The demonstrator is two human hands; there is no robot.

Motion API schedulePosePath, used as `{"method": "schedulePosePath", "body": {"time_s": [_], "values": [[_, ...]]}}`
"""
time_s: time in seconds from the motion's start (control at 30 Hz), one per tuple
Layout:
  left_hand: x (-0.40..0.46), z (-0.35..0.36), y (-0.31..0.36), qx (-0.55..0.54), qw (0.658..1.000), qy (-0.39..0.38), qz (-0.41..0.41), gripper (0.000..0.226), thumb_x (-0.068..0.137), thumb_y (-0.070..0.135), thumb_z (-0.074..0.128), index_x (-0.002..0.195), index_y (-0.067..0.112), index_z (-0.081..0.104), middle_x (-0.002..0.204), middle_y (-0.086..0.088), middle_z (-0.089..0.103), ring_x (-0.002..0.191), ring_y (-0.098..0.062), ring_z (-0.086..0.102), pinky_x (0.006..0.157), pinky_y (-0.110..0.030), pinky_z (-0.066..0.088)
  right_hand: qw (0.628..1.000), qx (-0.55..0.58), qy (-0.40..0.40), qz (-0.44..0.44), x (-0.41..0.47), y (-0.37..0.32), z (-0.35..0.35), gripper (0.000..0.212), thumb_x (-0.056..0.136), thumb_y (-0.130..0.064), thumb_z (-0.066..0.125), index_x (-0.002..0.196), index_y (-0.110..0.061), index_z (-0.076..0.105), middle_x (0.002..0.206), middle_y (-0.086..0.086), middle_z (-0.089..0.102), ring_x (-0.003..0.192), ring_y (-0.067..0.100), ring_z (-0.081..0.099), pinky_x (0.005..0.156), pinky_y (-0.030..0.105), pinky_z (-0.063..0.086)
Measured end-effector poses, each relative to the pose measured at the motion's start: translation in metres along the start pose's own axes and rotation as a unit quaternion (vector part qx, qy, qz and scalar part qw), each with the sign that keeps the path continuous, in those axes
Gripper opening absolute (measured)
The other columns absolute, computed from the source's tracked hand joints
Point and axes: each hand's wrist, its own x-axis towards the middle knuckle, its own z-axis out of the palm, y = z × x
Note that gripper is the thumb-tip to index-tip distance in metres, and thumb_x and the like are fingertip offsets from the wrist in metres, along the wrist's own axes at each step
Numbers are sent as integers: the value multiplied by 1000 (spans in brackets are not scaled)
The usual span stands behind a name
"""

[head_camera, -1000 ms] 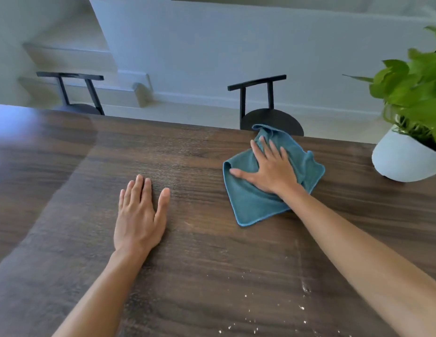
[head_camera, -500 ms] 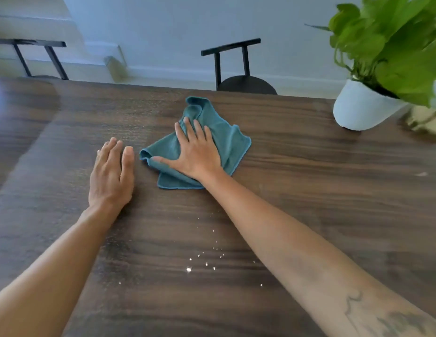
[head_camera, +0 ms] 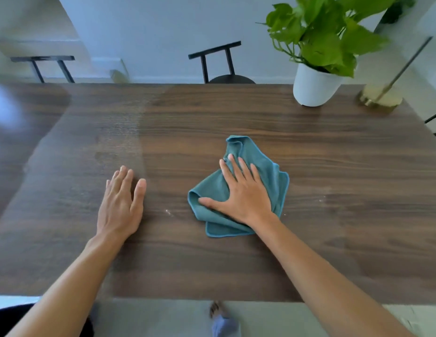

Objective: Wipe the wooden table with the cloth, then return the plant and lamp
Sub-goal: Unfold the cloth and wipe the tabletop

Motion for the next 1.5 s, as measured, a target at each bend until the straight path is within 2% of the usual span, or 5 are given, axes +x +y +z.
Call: {"method": "schedulePosePath", "body": {"time_s": [0.27, 0.57, 0.9, 1.17, 1.5], "values": [[-36, 14, -4, 87, 996, -23, 6, 88, 95, 69, 9, 156, 7, 21, 166, -8, 12, 154, -19, 5, 124, -36, 0, 988, -18, 10, 151, 13, 67, -20, 123, 66, -102, 17, 161, -24, 5, 169, 5, -4, 155, 27, -5, 125, 49, -2], [-34, 11, -9, 50, 999, -14, 12, 88, 95, 67, 3, 153, 7, 30, 164, -11, 18, 152, -25, 13, 124, -42, 6, 999, 10, -4, -37, -79, -54, 19, 116, 72, -96, 32, 160, -24, 10, 169, 0, 3, 155, 19, -2, 125, 45, -4], [-35, 16, -6, 91, 995, -8, 35, 85, 99, 63, 12, 152, 0, 27, 163, -17, 18, 152, -31, 15, 124, -43, 6, 976, -31, 12, 213, -115, 102, -25, 121, 65, -103, 15, 160, -29, 2, 169, 1, -5, 155, 22, -6, 125, 46, -1], [-22, 26, -30, 117, 991, -1, 72, 91, 94, 66, -6, 138, 1, 40, 154, -25, 31, 145, -40, 23, 118, -58, 19, 1000, 15, -9, -6, -113, -70, 23, 116, 74, -93, 37, 161, -22, 8, 169, 1, 0, 155, 21, -5, 124, 45, -5], [-16, 27, -29, 101, 992, 0, 72, 86, 97, 65, -2, 138, 2, 40, 153, -23, 31, 144, -40, 24, 118, -57, 21, 959, -15, 27, 280, -199, 169, -41, 116, 66, -102, 20, 160, -35, 7, 169, -3, -2, 155, 17, -3, 126, 46, 1]]}}
